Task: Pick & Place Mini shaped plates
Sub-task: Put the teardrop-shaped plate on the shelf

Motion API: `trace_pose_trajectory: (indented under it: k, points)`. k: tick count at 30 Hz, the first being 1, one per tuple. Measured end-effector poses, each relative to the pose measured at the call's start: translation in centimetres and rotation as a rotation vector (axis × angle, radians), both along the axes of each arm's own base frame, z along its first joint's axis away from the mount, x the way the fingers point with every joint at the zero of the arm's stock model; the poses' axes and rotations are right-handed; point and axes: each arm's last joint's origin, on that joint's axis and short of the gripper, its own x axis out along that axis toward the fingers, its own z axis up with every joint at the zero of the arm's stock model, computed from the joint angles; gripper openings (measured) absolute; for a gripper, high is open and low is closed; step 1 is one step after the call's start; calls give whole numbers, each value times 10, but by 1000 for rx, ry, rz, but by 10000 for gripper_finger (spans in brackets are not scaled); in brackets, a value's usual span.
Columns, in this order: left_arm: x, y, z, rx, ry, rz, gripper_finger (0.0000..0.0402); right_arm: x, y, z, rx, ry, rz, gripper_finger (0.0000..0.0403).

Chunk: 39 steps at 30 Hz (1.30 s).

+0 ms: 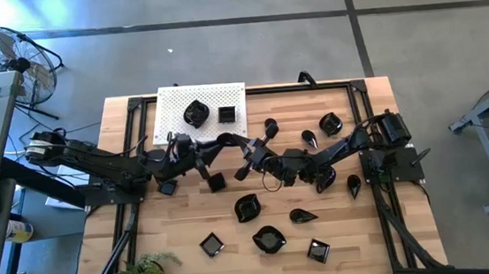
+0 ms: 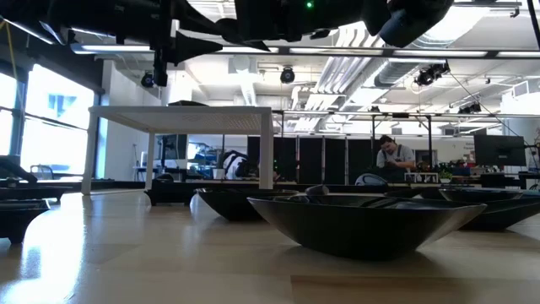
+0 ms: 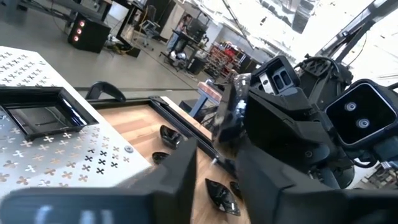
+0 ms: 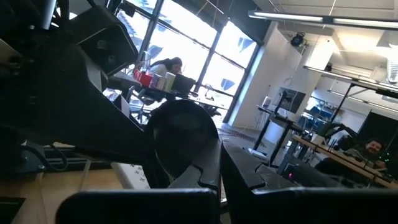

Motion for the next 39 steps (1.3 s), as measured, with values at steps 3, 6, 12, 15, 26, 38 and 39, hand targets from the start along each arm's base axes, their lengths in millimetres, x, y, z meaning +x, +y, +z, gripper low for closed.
trace_pose_trajectory:
  k: [3, 6, 12, 15, 26, 38, 39]
  points:
    - [0, 0, 0, 6, 3, 1, 37, 0, 0, 0, 0, 0, 0, 0]
    - [0, 1, 0, 5, 7, 18, 8, 0, 0, 0, -1, -1, 2, 1]
    - [0, 1, -1, 4, 9, 33, 6, 0, 1, -1, 1, 11, -11, 25]
    - [0, 1, -1, 14, 20, 37, 4, -2, 4, -1, 16, 18, -53, 56]
    - [-25, 18, 13, 34, 91, 85, 0, -7, 20, -3, 20, 68, -135, 137]
    - [-94, 52, 84, -128, 594, 188, 0, -4, 24, -12, -9, 154, -62, 32]
    - [-100, 54, 91, -157, 633, 198, 0, -4, 24, -12, -11, 157, -57, 21]
